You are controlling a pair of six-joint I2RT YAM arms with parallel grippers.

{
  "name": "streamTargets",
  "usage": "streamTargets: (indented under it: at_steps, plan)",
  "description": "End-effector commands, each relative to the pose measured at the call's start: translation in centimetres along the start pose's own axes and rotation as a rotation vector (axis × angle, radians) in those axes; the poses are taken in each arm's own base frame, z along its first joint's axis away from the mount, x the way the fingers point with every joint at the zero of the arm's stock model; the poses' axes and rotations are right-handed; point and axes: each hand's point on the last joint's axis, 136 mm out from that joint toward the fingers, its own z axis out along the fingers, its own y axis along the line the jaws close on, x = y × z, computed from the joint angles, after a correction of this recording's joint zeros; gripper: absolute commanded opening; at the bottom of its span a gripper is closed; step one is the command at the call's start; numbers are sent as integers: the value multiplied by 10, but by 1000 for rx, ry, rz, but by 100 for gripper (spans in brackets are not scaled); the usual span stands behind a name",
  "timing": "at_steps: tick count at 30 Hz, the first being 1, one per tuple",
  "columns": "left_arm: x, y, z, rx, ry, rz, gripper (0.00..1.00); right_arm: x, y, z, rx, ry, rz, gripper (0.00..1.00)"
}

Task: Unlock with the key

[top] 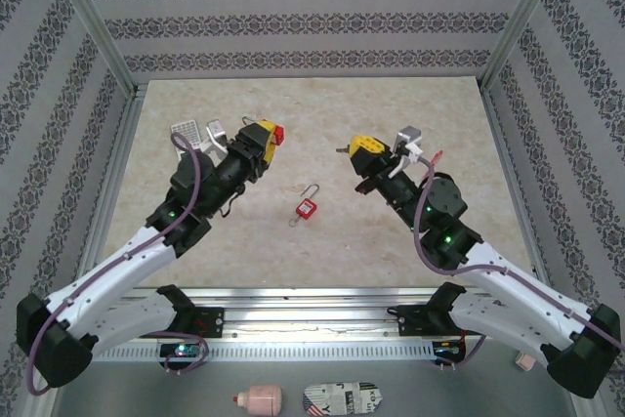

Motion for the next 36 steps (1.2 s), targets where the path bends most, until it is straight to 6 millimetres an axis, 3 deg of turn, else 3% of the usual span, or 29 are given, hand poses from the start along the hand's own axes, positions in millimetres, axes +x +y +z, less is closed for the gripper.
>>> streamTargets:
  at_steps: [1,5,9,12,16,18,21,28,29,30,32,36]
  plan:
    - [43,24,3,-70,267,261,0,1,-10,-8,46,-6,27,0]
    - [78,63,-2,-206,480,476,0,1,-6,-1,38,16,70,0]
    - [68,104,-12,-415,515,611,0,25,-18,4,103,118,99,0]
    - [66,155,-29,-678,645,669,0,47,-27,-4,139,182,126,0]
    - [71,239,-70,-1004,861,669,0,73,-37,-15,173,252,156,0]
    - [69,269,-87,-1125,931,674,0,78,-37,-17,172,269,163,0]
    - [59,294,-98,-1261,962,702,0,83,-33,-17,151,274,180,0]
    - [59,332,-95,-1383,1013,676,0,90,-34,-20,145,276,191,0]
    - [59,335,-95,-1398,1014,676,4,89,-35,-22,147,273,191,0]
    - [58,336,-95,-1406,1012,674,19,89,-35,-23,149,274,190,0]
    - [57,335,-93,-1410,995,673,65,88,-36,-26,153,270,187,0]
    - [50,303,-77,-1333,888,682,75,85,-35,-30,146,260,193,0]
